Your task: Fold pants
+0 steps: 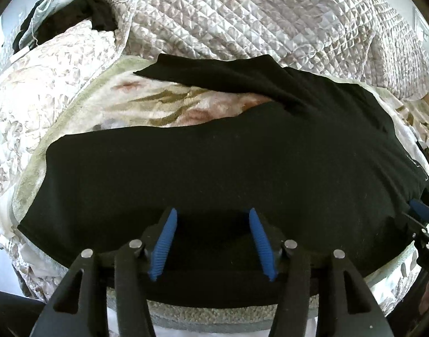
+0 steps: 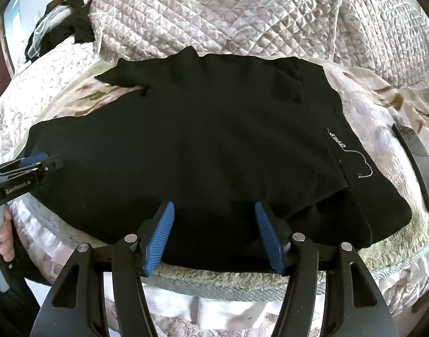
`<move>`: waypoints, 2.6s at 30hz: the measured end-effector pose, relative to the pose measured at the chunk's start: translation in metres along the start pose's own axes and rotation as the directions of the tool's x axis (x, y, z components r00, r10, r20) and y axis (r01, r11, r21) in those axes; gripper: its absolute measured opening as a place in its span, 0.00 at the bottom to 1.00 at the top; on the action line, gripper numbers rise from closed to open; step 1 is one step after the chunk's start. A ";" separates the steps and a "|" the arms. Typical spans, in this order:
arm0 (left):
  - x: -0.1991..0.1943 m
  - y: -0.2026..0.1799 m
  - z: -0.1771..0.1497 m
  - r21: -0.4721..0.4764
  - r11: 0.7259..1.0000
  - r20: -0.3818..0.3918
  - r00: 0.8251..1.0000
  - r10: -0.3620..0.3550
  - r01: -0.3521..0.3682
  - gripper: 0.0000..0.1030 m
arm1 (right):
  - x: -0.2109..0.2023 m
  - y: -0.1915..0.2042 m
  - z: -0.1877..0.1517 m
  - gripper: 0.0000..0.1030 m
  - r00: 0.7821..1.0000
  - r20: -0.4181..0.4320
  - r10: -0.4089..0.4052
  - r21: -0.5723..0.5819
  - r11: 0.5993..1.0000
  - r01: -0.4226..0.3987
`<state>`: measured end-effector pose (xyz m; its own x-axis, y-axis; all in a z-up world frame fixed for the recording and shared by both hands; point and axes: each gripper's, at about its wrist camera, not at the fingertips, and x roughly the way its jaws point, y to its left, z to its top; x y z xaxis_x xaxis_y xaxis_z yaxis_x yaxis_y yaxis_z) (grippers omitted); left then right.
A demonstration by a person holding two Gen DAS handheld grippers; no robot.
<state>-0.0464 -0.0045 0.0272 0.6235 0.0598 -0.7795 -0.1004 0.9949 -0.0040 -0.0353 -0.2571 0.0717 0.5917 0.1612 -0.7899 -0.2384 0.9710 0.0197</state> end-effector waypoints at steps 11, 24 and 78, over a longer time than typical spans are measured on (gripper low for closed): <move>-0.010 -0.003 -0.018 -0.008 1.000 0.001 1.000 0.006 -0.006 0.63 | -0.006 -0.001 -0.001 0.61 1.000 -0.018 -0.007 -0.004 1.000 0.007; -0.031 0.004 0.008 -0.026 1.000 0.033 0.999 0.011 -0.010 0.63 | -0.025 -0.010 0.012 0.61 0.999 0.022 0.041 0.054 0.998 -0.042; 0.206 -0.037 0.242 0.180 0.977 -0.031 0.994 -0.107 0.111 0.04 | 0.199 -0.035 0.263 0.07 0.984 -0.122 0.132 -0.249 0.955 -0.159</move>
<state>0.2738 -0.0094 0.0183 0.6066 -0.0493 -0.7935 0.1102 0.9937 0.0225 0.2931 -0.2130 0.0751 0.4564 0.2651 -0.8494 -0.5138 0.8579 -0.0083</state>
